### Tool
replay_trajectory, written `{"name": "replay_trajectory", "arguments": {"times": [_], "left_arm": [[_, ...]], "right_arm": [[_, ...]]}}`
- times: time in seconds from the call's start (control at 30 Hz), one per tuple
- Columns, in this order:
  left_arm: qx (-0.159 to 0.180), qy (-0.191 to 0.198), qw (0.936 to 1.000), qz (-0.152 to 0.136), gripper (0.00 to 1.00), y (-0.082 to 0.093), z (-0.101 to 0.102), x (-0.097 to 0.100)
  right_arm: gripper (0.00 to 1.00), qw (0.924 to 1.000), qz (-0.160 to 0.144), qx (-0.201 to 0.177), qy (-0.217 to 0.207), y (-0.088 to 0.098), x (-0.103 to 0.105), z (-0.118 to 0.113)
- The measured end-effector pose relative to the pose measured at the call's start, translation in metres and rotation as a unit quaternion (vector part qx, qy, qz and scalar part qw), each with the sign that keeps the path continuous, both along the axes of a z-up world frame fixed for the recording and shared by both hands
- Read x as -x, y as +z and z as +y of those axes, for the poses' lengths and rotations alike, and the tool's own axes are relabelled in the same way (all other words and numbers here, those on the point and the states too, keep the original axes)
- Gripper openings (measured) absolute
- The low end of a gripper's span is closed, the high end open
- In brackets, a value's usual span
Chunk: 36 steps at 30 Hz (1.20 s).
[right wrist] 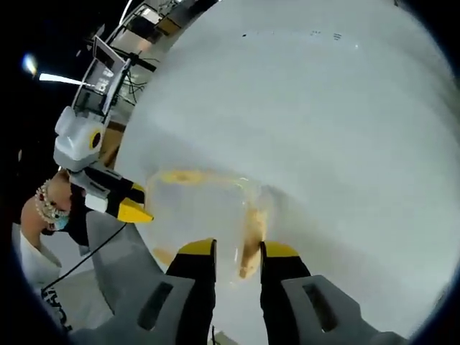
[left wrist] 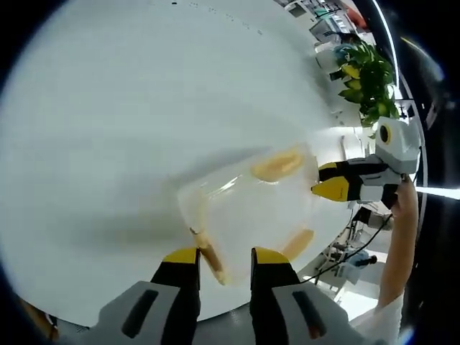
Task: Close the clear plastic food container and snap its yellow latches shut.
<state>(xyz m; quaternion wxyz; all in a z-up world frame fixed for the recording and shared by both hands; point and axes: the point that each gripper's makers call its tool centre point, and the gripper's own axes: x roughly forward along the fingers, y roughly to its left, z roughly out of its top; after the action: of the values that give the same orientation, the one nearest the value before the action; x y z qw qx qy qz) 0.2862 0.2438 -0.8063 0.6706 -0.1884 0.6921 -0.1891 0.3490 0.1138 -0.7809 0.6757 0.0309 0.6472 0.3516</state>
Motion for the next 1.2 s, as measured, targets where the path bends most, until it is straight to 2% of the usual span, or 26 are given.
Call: {"name": "replay_trajectory", "arguments": {"times": [0.1,0.43,0.47,0.5,0.67,0.8,0.93,1.07,1.2], "left_arm": [[-0.003,-0.003,1.0000,0.003,0.19,-0.003,0.000,-0.001],[-0.006,-0.003,1.0000,0.001,0.19,0.005,0.009,-0.006],[-0.006,-0.001,1.0000,0.003,0.19,0.005,0.010,-0.007],[-0.008,-0.003,1.0000,0.003,0.19,0.005,0.010,-0.007],[-0.008,-0.009,0.9999,0.003,0.20,0.010,0.012,-0.007],[-0.004,-0.013,0.9999,-0.008,0.21,0.013,0.015,-0.009],[-0.007,-0.038,0.9989,-0.028,0.22,0.015,0.016,-0.013],[-0.011,-0.054,0.9969,-0.057,0.24,0.018,0.017,-0.014],[-0.018,-0.106,0.9884,-0.107,0.26,0.020,0.017,-0.020]], "right_arm": [[0.19,1.0000,0.003,0.001,-0.003,0.000,0.000,-0.001],[0.15,0.9996,0.020,0.008,-0.017,-0.002,0.005,-0.002],[0.15,0.9992,0.017,-0.001,-0.035,-0.003,-0.001,0.000],[0.15,0.9992,0.025,-0.001,-0.032,-0.003,0.002,-0.002],[0.16,0.9994,0.021,-0.006,-0.027,-0.002,0.004,-0.002],[0.17,0.9998,0.014,-0.008,-0.015,-0.001,0.008,-0.003],[0.18,0.9989,-0.027,0.011,0.035,0.000,0.004,-0.007],[0.19,0.9980,-0.041,0.021,0.043,0.002,0.010,-0.005],[0.20,0.9973,-0.052,0.021,0.047,0.002,0.014,-0.006]]}}
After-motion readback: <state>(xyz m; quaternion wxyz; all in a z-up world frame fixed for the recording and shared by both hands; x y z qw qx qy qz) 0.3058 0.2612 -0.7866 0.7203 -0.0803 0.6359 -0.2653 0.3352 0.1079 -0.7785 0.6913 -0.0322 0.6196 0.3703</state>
